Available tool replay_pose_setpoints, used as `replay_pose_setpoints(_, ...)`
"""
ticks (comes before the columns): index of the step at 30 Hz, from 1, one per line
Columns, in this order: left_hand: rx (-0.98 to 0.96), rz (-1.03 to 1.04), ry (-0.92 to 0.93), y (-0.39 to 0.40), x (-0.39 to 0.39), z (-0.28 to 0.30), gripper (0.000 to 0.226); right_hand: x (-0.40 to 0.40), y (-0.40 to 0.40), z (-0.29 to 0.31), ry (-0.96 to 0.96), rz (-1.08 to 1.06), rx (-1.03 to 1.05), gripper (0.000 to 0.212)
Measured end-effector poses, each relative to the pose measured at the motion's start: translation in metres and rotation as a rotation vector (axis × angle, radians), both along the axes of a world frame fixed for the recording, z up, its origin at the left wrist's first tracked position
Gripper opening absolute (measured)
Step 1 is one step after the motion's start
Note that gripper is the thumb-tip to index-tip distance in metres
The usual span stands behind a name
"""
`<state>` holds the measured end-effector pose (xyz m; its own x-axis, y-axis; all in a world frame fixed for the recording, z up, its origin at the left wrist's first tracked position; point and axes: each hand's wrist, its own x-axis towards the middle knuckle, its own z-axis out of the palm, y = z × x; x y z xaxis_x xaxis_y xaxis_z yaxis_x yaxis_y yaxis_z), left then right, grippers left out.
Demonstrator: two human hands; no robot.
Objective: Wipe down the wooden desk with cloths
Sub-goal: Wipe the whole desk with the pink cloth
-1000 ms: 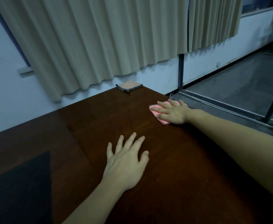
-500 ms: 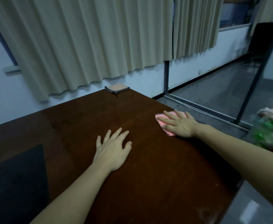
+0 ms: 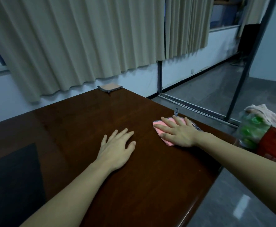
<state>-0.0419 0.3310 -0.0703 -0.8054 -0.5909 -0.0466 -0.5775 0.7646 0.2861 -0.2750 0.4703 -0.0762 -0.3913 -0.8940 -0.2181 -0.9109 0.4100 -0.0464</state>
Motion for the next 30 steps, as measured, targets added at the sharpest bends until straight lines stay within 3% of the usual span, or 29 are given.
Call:
replay_pose_setpoints(12,-0.041,0.011,0.017,0.005,-0.001,-0.009,0.050,-0.027,-0.082,0.002,-0.010,-0.053,-0.025,0.055)
replay_pose_setpoints(20,-0.060,0.014,-0.001,0.007,-0.002,-0.009,0.050,-0.007,-0.007,0.004,-0.002,-0.063,-0.016,0.055)
replay_pose_setpoints(26,-0.125,0.034,-0.084,0.013,-0.005,-0.001,0.050,0.058,0.063,0.006,0.011,0.066,-0.007,0.056)
replay_pose_setpoints(30,-0.069,0.050,-0.034,0.026,-0.005,0.005,0.049,0.072,0.076,0.007,0.011,0.107,-0.006,0.056)
